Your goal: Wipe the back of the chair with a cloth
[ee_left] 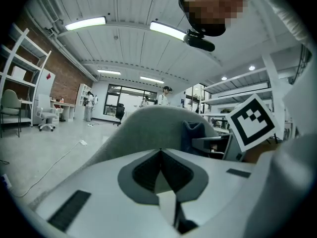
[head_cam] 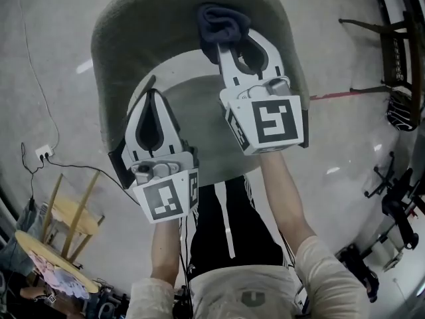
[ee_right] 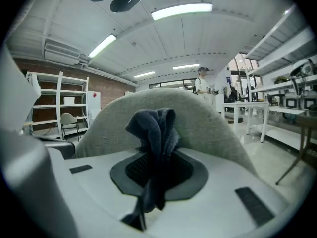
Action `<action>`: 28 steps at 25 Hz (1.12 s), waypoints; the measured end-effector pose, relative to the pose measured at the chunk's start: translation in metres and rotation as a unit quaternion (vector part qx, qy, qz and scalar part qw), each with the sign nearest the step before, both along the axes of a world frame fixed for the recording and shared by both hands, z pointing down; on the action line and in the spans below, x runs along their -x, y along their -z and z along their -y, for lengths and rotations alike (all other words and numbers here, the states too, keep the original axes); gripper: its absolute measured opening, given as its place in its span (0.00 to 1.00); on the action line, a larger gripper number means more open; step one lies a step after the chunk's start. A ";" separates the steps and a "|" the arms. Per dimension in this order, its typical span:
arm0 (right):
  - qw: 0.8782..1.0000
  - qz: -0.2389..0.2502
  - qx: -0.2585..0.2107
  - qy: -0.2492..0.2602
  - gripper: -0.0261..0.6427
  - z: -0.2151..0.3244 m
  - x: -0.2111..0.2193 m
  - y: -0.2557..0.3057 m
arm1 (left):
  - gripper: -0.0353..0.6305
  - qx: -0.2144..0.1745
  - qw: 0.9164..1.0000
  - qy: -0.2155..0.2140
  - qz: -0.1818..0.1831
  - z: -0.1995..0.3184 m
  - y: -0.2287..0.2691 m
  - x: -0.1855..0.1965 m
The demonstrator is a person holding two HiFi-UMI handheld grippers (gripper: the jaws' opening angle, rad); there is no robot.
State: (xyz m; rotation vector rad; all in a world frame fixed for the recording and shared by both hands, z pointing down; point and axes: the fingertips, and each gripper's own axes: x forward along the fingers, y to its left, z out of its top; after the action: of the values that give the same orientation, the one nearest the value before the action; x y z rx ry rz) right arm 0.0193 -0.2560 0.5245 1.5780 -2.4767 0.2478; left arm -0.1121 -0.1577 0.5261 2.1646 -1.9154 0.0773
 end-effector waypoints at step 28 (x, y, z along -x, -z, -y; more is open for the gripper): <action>0.999 0.007 -0.026 0.038 0.12 -0.038 0.008 0.011 | 0.08 -0.012 0.999 0.053 0.004 -0.013 -0.003 0.018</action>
State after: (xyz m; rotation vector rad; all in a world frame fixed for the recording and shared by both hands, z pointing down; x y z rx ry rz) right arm 0.0115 -0.2178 0.5134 1.5017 -2.5683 0.1848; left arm -0.1304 -0.1449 0.5289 2.0765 -2.0421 0.0437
